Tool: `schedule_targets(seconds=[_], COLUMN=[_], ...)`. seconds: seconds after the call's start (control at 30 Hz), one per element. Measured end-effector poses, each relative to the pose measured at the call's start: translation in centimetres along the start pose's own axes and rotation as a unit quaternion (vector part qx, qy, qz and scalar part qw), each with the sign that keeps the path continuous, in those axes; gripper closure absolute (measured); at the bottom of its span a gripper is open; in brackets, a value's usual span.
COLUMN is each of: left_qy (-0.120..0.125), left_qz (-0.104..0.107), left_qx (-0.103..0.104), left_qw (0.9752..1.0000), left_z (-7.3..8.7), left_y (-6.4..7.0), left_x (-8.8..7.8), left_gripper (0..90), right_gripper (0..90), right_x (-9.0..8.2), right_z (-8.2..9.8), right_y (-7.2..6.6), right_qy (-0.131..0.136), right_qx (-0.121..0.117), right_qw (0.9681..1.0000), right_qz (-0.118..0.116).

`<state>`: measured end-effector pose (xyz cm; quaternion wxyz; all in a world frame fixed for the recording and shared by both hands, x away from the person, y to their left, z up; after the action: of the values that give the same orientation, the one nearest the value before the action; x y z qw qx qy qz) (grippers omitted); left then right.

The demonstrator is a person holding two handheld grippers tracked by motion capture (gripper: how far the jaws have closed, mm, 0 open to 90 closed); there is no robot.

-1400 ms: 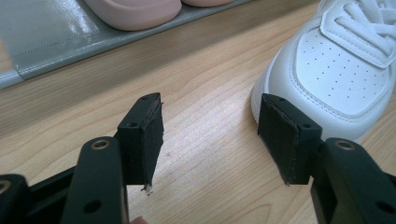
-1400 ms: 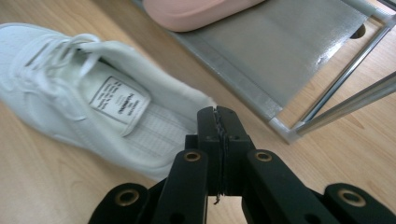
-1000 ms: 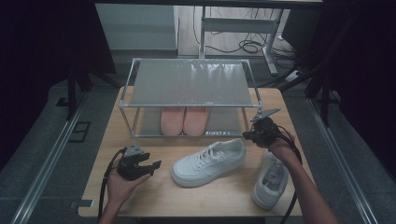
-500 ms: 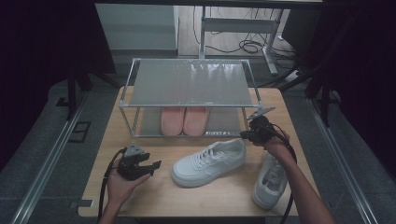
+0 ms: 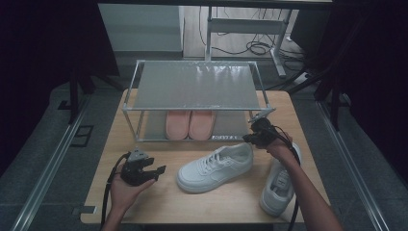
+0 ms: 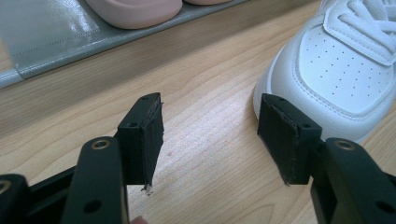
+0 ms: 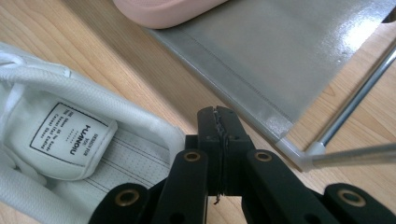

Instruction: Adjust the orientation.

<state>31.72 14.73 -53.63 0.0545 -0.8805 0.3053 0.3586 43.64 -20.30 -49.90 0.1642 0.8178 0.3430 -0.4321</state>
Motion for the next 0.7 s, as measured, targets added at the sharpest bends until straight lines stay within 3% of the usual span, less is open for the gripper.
schedule_targets(seconds=[0.43,0.7], left_qy=[-0.002,-0.003], left_qz=[0.0,-0.001], left_qx=[0.002,0.002], left_qw=[1.0,1.0], left_z=[0.0,0.0], left_y=[0.1,0.0], left_x=[0.0,0.1], left_gripper=[41.2,41.2], right_gripper=[90.0,90.0], right_x=[0.1,-0.6], right_z=[0.8,1.7], right_y=[-0.1,-0.7], right_qy=[-0.02,-0.04], right_qx=[-0.008,-0.033], right_qw=[0.9998,0.9986], right_qz=[-0.003,-0.002])
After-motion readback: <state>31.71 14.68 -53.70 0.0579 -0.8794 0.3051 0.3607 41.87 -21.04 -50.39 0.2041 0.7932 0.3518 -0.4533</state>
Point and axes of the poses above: each handheld gripper's, and its own axes: x roughly forward along the jaws, z roughly out of its underside, y roughly to its right, the point moved 7 cm from there along x, roughly forward along the jaws, and after that the axes turned 2 degrees about x, right-handed, at the moved point
